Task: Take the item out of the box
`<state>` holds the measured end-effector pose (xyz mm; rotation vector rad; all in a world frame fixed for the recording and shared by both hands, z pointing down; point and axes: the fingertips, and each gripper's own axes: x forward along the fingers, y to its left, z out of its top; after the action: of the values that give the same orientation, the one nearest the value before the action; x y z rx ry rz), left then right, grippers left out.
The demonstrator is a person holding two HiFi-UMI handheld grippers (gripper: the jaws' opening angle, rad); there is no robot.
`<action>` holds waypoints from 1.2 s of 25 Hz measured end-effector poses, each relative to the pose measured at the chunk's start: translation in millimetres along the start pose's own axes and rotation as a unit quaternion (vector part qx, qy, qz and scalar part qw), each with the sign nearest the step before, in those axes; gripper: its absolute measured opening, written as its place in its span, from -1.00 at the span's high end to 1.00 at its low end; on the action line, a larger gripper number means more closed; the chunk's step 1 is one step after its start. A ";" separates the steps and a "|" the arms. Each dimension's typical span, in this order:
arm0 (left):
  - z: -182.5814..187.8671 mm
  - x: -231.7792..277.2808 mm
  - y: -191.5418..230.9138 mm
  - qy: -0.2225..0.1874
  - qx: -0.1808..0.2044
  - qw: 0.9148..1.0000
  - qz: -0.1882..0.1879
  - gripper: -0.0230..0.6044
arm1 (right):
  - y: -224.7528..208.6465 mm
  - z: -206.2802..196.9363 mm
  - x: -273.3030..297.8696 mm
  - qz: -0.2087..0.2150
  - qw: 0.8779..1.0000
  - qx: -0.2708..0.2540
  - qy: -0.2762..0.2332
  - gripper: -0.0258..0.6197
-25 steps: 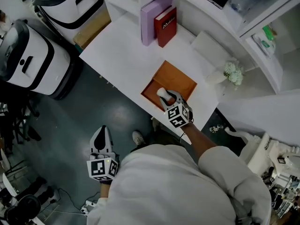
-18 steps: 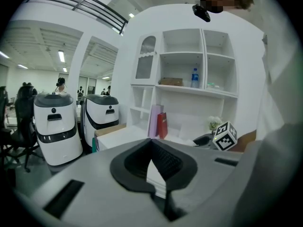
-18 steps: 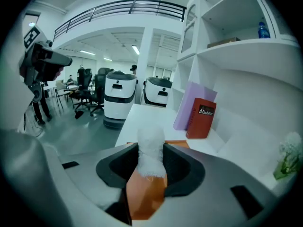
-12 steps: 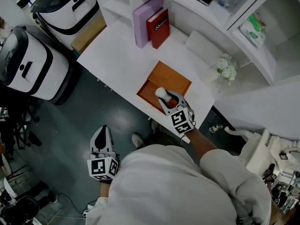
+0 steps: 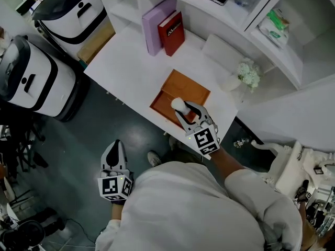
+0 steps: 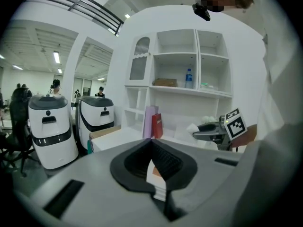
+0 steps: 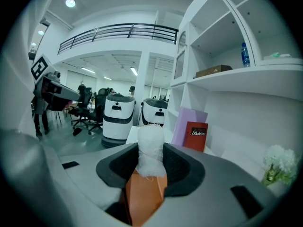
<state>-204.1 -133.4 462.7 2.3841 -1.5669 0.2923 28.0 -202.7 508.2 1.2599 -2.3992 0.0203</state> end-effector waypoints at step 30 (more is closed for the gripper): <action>4.1 15.2 -24.6 0.000 0.011 1.000 -0.025 0.90 | -7.6 65.4 -58.5 -0.002 0.995 0.040 -0.086 0.37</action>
<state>-175.4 -138.6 460.8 2.4354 -1.5085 0.3016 39.2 -175.0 425.4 1.3536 -2.5646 0.0063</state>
